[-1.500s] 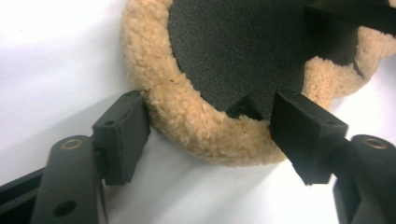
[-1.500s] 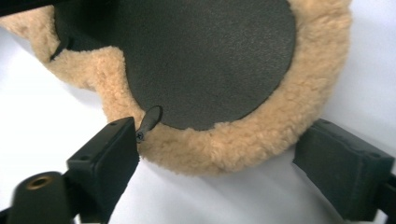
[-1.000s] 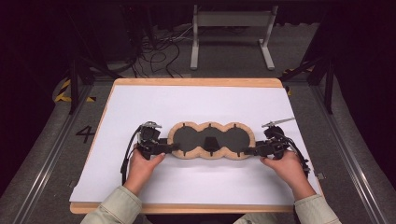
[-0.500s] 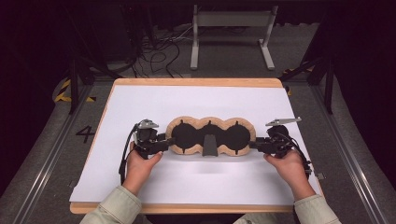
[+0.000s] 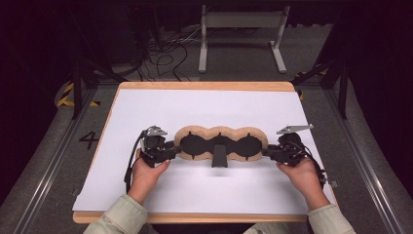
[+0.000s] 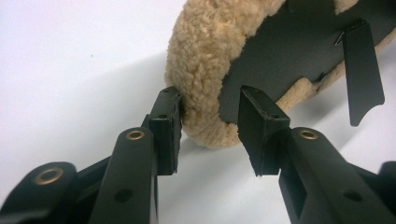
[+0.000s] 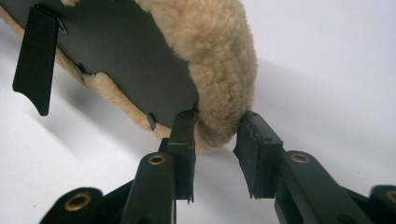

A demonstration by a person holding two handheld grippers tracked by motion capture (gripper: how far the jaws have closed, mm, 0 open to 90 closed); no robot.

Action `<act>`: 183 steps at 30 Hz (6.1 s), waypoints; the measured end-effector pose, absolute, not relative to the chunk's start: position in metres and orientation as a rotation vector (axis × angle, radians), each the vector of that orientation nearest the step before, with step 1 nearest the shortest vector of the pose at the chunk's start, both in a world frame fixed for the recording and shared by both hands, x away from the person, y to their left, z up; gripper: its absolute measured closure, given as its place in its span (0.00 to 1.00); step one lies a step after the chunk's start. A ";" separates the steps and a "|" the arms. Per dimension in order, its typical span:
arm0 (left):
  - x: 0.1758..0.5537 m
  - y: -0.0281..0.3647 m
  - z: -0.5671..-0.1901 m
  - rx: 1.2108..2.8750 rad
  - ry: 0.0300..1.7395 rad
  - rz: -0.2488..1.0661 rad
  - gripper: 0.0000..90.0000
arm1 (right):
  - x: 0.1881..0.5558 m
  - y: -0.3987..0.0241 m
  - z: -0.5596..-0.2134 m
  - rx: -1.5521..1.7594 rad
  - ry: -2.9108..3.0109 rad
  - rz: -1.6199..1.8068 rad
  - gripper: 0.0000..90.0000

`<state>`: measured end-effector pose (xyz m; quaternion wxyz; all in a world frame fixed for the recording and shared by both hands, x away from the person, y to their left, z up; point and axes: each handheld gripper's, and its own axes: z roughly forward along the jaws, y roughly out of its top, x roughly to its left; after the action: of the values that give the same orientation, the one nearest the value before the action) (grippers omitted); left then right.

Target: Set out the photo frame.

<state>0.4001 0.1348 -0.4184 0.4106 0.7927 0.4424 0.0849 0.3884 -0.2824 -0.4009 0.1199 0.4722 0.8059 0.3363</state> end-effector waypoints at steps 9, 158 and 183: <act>0.394 0.137 -0.416 2.008 1.098 0.193 0.67 | 0.381 -0.284 -0.401 1.364 2.380 0.987 0.75; 0.346 0.063 -0.423 2.183 0.703 0.068 1.00 | 0.321 -0.286 -0.389 0.906 2.554 0.948 1.00; 0.346 0.001 -0.451 2.260 0.665 0.102 1.00 | 0.322 -0.288 -0.391 0.906 2.545 0.953 1.00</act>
<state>0.3463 0.0015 -0.4512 0.3819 0.8858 0.2606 0.0399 0.3220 -0.2885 -0.3906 0.1378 0.3134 0.8799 0.3294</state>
